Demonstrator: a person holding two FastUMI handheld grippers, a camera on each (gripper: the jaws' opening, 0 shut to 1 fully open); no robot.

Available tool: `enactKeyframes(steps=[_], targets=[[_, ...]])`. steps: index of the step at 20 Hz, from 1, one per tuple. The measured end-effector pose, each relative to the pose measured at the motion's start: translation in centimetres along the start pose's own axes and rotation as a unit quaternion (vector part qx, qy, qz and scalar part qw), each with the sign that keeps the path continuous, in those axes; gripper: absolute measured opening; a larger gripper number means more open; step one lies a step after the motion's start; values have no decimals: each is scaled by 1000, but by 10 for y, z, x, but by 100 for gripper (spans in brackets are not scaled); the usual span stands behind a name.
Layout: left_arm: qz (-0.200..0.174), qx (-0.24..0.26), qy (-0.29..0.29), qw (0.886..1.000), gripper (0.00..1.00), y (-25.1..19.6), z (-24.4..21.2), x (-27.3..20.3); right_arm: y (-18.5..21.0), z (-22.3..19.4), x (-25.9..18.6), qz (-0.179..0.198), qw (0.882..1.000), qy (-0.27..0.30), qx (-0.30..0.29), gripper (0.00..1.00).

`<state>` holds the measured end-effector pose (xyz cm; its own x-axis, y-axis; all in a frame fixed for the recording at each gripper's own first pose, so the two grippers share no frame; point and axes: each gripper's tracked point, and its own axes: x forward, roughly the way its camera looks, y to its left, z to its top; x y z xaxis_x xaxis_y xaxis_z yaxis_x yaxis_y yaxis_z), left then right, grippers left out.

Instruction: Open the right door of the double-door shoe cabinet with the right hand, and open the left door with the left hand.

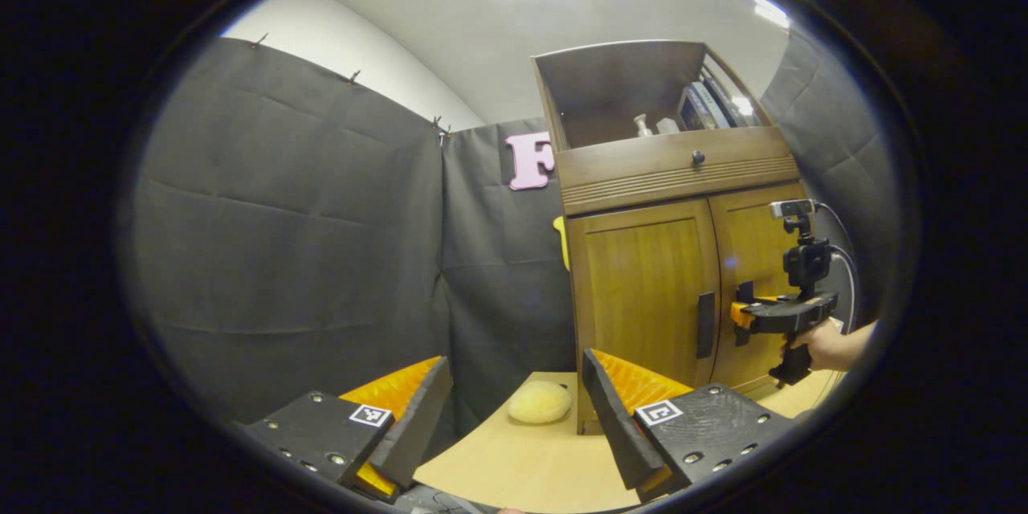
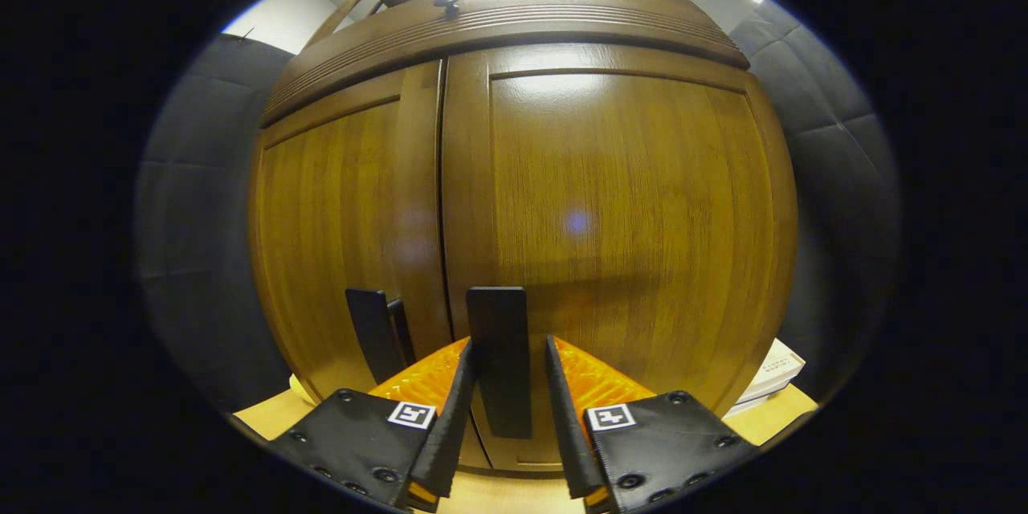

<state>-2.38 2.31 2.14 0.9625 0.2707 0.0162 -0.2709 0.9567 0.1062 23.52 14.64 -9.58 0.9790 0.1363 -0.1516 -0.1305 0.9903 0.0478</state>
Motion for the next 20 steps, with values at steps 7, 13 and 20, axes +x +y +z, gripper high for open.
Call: enactKeyframes(steps=[7,13,20], targets=[[-4,-4,4,1000,94,-1,1,0,8,-2,-1,11,1000,2,2,23],[-29,-16,-1,999,94,-6,5,-4,8,-3,-26,32,999,7,5,23],[-64,-25,-7,998,94,-12,7,-6,1,-5,-64,52,999,13,2,26]])
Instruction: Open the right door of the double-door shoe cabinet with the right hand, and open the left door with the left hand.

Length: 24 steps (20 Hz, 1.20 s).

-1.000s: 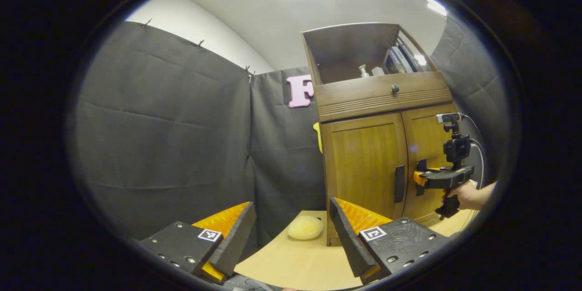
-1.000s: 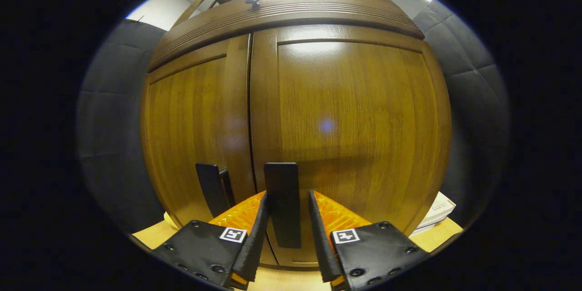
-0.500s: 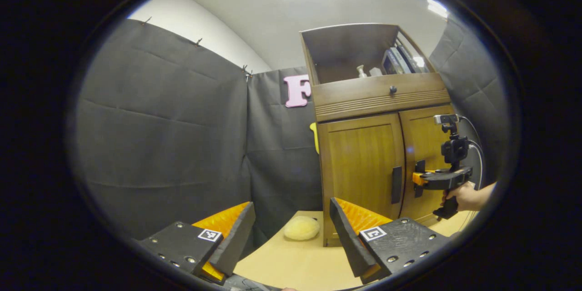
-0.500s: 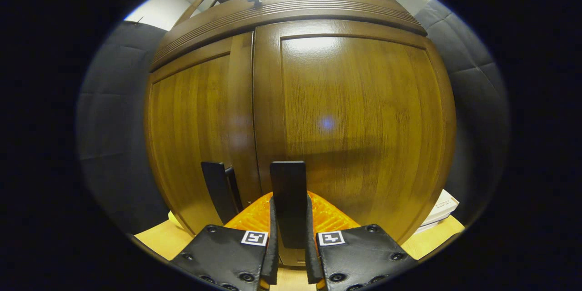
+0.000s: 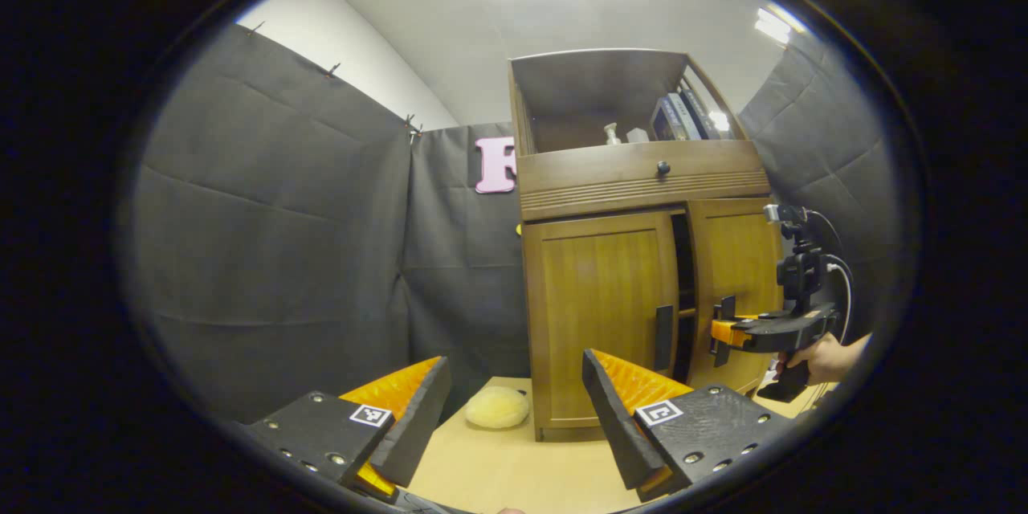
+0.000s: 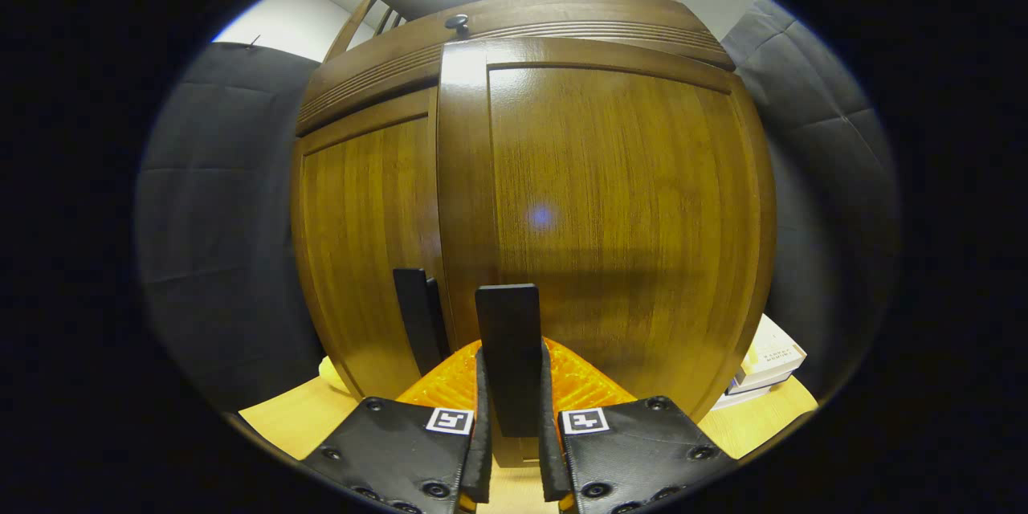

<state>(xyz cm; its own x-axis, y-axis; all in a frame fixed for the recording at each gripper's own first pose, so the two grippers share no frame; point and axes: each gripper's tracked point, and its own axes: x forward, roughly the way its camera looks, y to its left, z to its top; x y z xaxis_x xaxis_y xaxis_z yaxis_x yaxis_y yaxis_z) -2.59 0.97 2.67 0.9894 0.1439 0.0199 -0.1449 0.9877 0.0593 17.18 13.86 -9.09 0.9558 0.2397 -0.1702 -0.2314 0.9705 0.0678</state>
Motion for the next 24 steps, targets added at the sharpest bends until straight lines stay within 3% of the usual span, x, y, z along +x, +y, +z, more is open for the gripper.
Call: enactKeyframes(steps=[2,12,24], targets=[[-10,-2,0,1000,94,-1,1,1,-2,-1,-12,5,1000,1,-3,23],[-67,-4,-8,998,94,-12,1,6,-21,-5,-69,16,1000,5,-5,26],[-141,-17,-13,990,94,-29,5,4,-71,-8,-138,-3,1000,5,-4,26]])
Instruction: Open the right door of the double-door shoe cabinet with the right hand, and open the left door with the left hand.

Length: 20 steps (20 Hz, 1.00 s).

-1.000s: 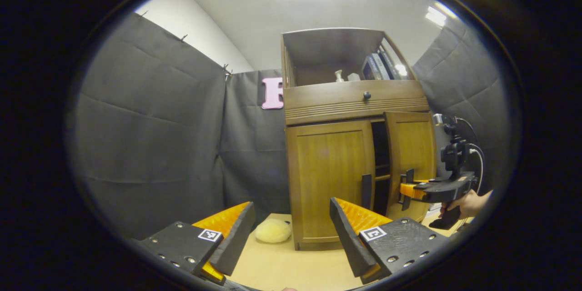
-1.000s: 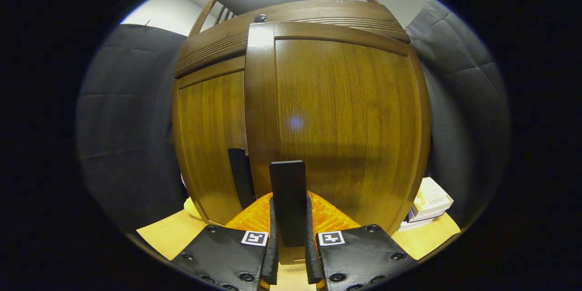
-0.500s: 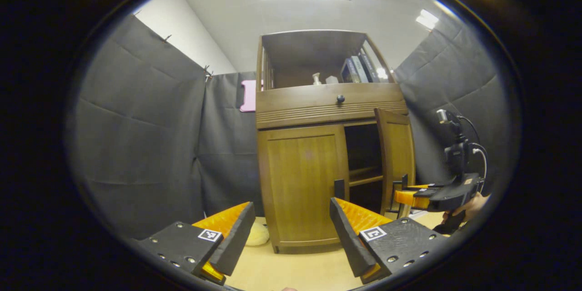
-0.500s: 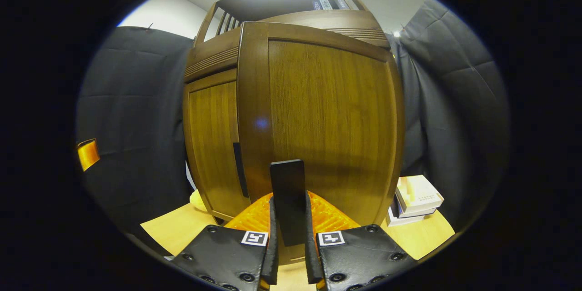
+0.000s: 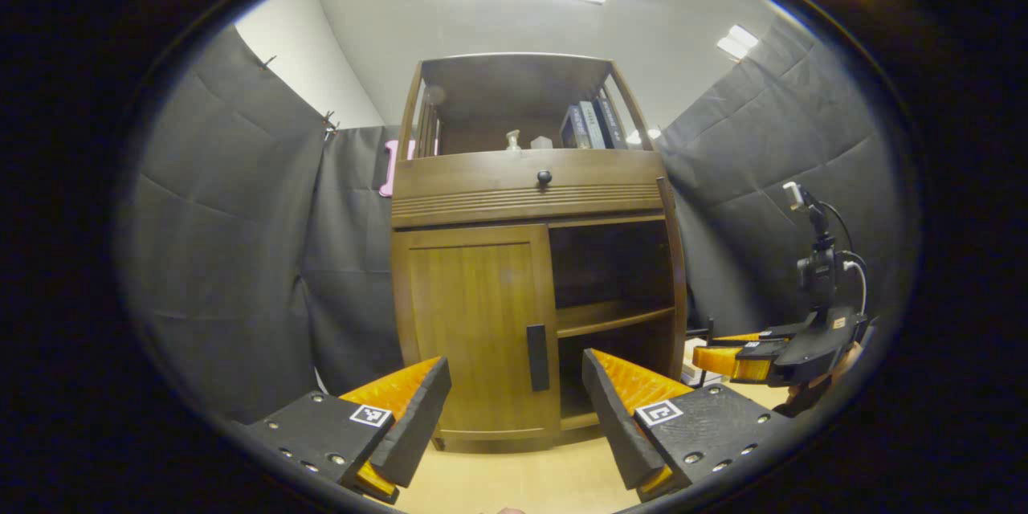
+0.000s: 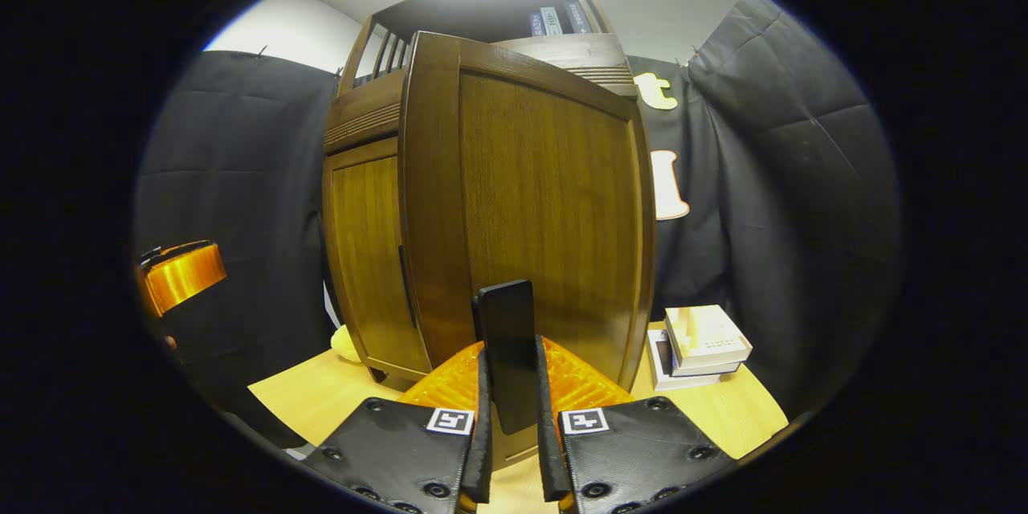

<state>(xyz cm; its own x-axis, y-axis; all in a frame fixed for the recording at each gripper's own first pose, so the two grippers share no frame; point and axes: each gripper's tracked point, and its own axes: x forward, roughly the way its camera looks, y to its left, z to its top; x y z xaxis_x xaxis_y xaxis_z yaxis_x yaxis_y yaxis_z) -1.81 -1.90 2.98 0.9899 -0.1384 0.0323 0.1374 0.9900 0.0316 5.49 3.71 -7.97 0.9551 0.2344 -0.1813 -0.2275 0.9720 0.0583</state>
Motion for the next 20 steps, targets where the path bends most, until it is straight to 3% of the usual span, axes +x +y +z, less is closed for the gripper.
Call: enactKeyframes(steps=[3,20], targets=[[-11,-2,-2,1000,94,-11,-10,13,-16,-2,-12,-9,1000,1,2,22],[-38,-8,-1,999,94,-11,-18,39,-97,8,-52,-52,999,-9,5,25]])
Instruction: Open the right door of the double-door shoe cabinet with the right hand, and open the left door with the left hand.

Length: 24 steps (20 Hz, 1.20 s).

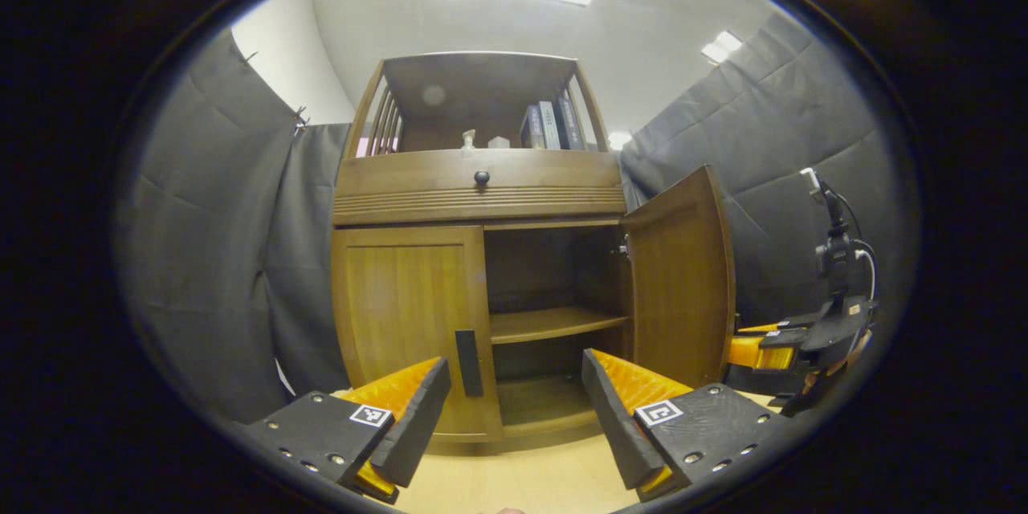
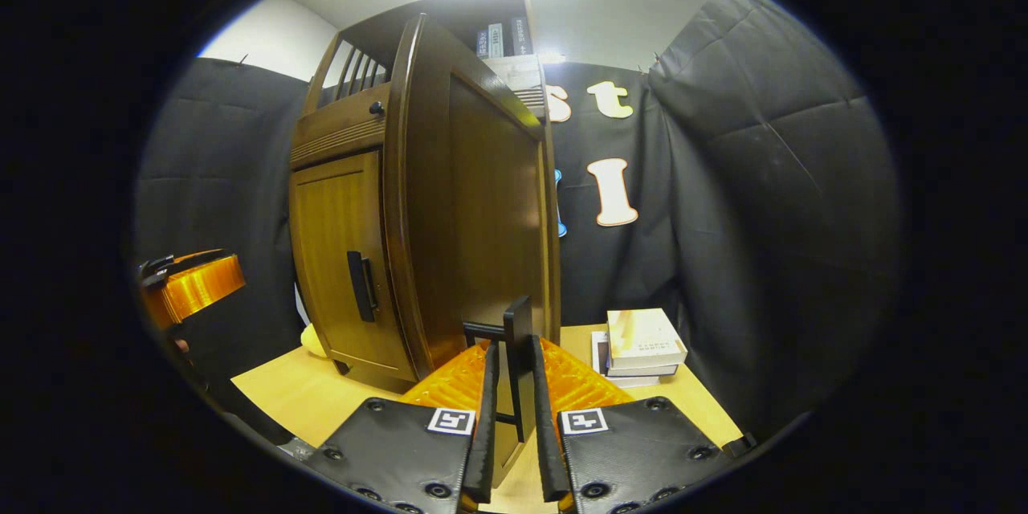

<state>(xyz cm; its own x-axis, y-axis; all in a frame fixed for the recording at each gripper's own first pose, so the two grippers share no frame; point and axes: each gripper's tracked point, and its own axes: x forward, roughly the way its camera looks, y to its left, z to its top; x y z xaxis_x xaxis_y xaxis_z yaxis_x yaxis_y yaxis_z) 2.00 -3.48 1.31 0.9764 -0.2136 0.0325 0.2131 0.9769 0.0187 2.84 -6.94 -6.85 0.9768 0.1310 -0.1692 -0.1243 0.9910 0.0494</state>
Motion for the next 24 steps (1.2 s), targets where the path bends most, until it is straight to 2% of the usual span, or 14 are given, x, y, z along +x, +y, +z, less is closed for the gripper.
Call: enactKeyframes(steps=[6,7,9,10,14,17,19,20,21,22,24], targets=[[0,5,7,1000,94,0,-11,14,-21,-2,-3,-11,1000,1,1,20],[0,6,8,1000,94,0,-13,18,-23,-2,-4,-13,1000,2,3,29],[0,5,11,1000,94,-3,-18,24,-34,-2,-7,-25,1000,1,4,29],[1,5,13,1000,94,-2,-20,27,-40,-1,-9,-34,999,1,4,19],[4,11,17,1000,94,6,-27,46,-66,0,-18,-75,997,-1,9,19],[6,10,19,1000,94,13,-35,59,-69,4,-26,-82,996,-5,21,19],[8,14,20,1000,94,19,-39,66,-71,6,-33,-98,995,-9,7,29],[8,16,20,1000,94,21,-42,71,-68,9,-38,-100,995,-13,0,20],[8,18,20,1000,94,25,-44,78,-66,13,-45,-105,994,-18,-7,26],[7,20,20,1000,94,28,-45,86,-67,17,-49,-115,993,-25,-16,27],[11,23,20,999,94,36,-49,101,-73,24,-63,-138,989,-35,-28,58]])
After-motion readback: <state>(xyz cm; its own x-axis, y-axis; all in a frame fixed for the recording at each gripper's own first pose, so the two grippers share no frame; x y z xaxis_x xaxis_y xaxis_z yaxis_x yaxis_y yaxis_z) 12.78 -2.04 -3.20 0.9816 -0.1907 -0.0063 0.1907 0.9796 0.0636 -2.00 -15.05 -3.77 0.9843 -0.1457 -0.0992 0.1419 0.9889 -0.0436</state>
